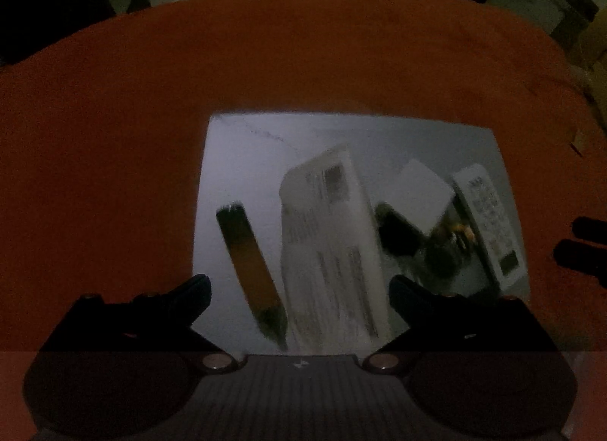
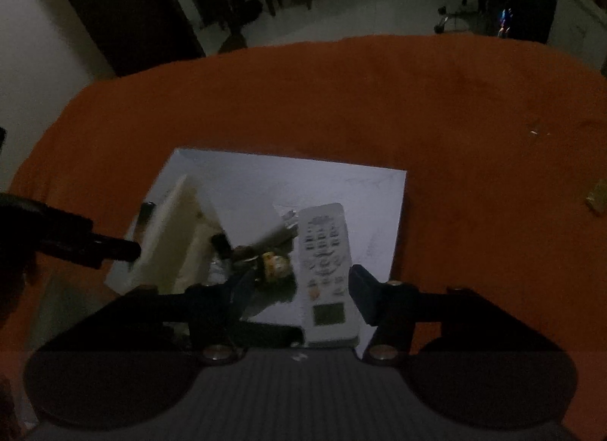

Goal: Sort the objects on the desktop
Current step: 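Grasp the white tissue pack with the left tool while the right tool grasps the white remote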

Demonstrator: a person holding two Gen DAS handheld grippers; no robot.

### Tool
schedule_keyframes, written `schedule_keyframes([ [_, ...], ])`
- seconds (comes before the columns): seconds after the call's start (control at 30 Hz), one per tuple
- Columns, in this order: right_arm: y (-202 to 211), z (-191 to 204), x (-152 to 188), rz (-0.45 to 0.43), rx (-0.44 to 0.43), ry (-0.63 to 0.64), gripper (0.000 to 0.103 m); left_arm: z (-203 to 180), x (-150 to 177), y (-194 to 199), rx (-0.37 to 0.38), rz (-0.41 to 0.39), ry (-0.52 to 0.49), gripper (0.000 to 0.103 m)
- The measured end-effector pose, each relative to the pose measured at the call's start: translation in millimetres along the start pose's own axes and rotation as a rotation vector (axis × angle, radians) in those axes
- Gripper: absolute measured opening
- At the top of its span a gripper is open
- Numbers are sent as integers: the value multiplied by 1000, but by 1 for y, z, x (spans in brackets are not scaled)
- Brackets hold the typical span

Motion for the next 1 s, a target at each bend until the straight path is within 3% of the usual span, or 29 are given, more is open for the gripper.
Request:
schedule_keyframes([
  [0.1,-15,-6,-9,41,63,83,59,-11,-3,-9,30,7,-60,103],
  [0.2,-33,-3,-10,76,51,141,59,-22,0,-15,53,23,-103,103],
  [0.3,-52,4,-8,104,54,208,59,-29,1,-19,60,24,-106,102],
  [0.43,-76,5,-1,113,123,261,59,-31,-1,-22,79,14,-70,100],
  [0.57,-90,6,6,140,143,299,51,-29,-4,-24,61,-8,-82,100],
  [0.87,-104,0,6,174,187,303,48,-39,0,-35,26,-28,-116,100],
  [1.0,-109,-8,3,196,206,246,49,-46,1,-34,-13,-71,-154,100],
])
Point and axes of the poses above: each gripper's, at about its wrist camera, not at the fingertips, and y roughly against the way its jaws point, z to its left, x to its underside, the point moved 8 cm from there along -y, roughly the way its jaws point, and after that the axes turned 6 degrees about -x, right-handed, at the moved point
